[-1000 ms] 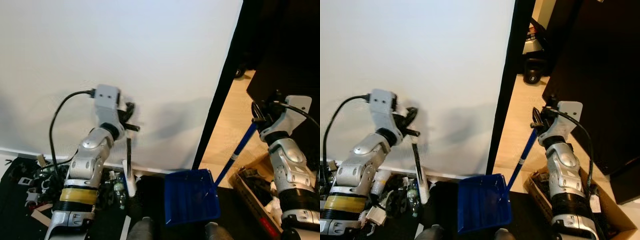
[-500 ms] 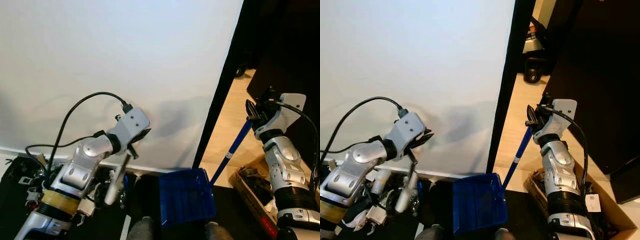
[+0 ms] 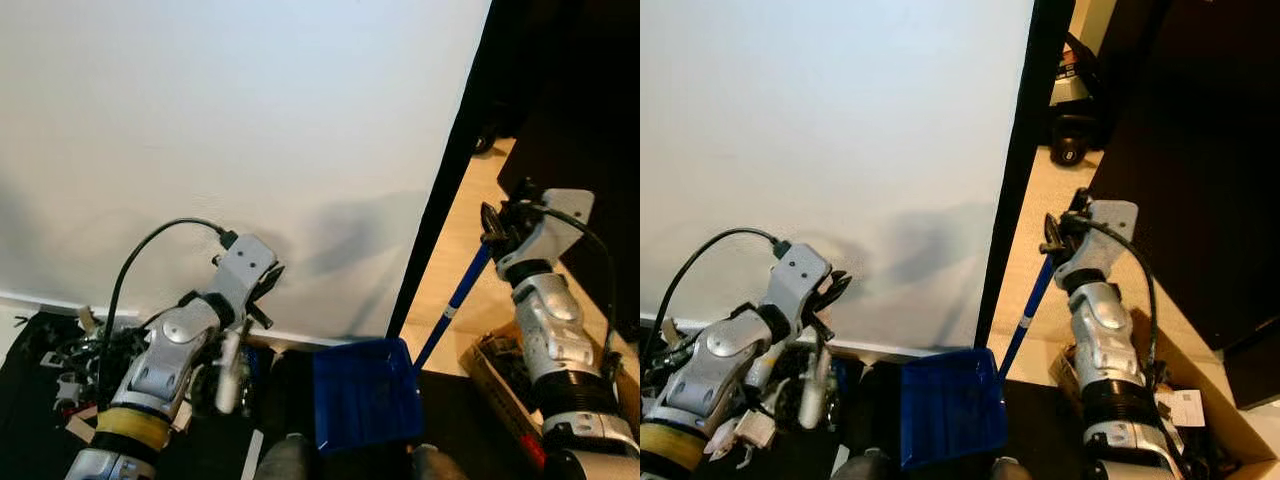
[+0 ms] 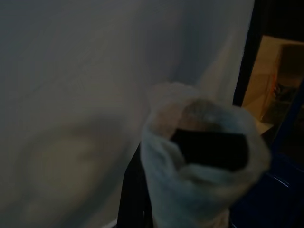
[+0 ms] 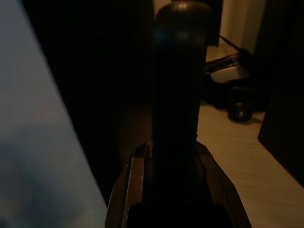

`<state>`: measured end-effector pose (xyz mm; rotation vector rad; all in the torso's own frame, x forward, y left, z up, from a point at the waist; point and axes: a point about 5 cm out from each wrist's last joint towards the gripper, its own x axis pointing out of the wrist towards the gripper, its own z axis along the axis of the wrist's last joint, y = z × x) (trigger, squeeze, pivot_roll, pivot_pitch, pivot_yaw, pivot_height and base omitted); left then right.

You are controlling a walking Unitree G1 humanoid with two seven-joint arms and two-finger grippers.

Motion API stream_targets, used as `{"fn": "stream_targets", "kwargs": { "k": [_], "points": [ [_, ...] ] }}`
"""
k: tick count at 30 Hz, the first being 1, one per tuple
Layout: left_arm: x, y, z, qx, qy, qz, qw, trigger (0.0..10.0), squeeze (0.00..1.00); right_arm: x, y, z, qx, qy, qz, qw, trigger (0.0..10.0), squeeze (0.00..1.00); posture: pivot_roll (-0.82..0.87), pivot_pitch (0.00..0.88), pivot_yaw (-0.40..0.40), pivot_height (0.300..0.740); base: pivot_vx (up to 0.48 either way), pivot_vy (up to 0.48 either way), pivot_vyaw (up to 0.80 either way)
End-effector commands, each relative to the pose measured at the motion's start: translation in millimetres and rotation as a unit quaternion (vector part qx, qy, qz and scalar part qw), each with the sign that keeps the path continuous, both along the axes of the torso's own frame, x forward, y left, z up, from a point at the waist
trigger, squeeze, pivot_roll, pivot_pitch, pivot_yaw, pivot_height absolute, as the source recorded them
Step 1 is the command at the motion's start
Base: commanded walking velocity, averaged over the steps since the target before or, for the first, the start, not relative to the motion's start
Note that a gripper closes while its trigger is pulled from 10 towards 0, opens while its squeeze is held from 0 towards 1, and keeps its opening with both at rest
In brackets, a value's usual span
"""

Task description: Sweep floor

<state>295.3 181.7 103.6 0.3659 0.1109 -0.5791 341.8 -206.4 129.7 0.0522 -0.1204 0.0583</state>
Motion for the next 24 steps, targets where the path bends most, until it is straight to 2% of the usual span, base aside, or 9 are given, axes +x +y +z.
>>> {"fn": "stream_targets", "kwargs": {
  "k": [1,3,8,13,16,18,20,22,24],
  "points": [
    [-0.7,7.8,-3.6,-0.021,-0.009,0.032,0.999,10.0,0.00,1.4,3.5,-3.3,0.001,-0.004,-0.012,1.000,10.0,0.00,0.09,0.075,0.018,0.740,0.000,0.000,0.00],
    [2.0,14.4,-2.1,-0.090,-0.008,0.077,0.993,10.0,0.00,0.7,11.6,-19.4,0.000,0.022,-0.022,1.000,10.0,0.00,0.10,0.078,0.022,0.740,0.000,0.000,0.00],
    [-1.1,10.6,2.9,-0.127,-0.004,0.065,0.990,10.0,0.00,3.8,21.4,-21.3,-0.005,0.023,-0.022,0.999,10.0,0.00,0.11,0.084,0.026,0.740,0.000,0.000,0.00],
    [-4.8,5.7,5.1,-0.111,-0.018,0.041,0.993,10.0,0.00,7.8,27.0,-21.2,-0.019,0.023,-0.023,0.999,10.0,0.00,0.13,0.093,0.034,0.740,0.000,0.000,0.00],
    [-4.5,8.8,15.9,-0.107,-0.027,0.024,0.994,10.0,0.00,10.9,33.9,-20.2,-0.028,0.020,-0.016,0.999,10.0,0.00,0.14,0.103,0.035,0.740,0.000,0.000,0.00],
    [-0.6,18.3,35.8,-0.079,-0.058,0.011,0.995,10.0,0.00,14.0,40.5,-19.6,-0.035,0.018,-0.013,0.999,10.0,0.00,0.15,0.113,0.033,0.740,0.000,0.000,0.00],
    [2.8,26.0,44.2,-0.057,-0.079,0.016,0.995,10.0,0.00,14.4,41.5,-20.5,-0.035,0.020,-0.011,0.999,10.0,0.00,0.16,0.120,0.033,0.740,0.000,0.000,0.00],
    [2.8,26.0,44.2,-0.057,-0.079,0.016,0.995,10.0,0.00,14.4,41.5,-20.5,-0.035,0.020,-0.011,0.999,10.0,0.00,0.16,0.120,0.033,0.740,0.000,0.000,0.00],
    [6.7,44.0,51.8,-0.029,-0.089,0.037,0.995,10.0,0.00,14.0,41.6,-22.3,-0.025,0.022,-0.013,0.999,10.0,0.00,0.17,0.142,0.035,0.740,0.000,0.000,0.00]
  ]
}}
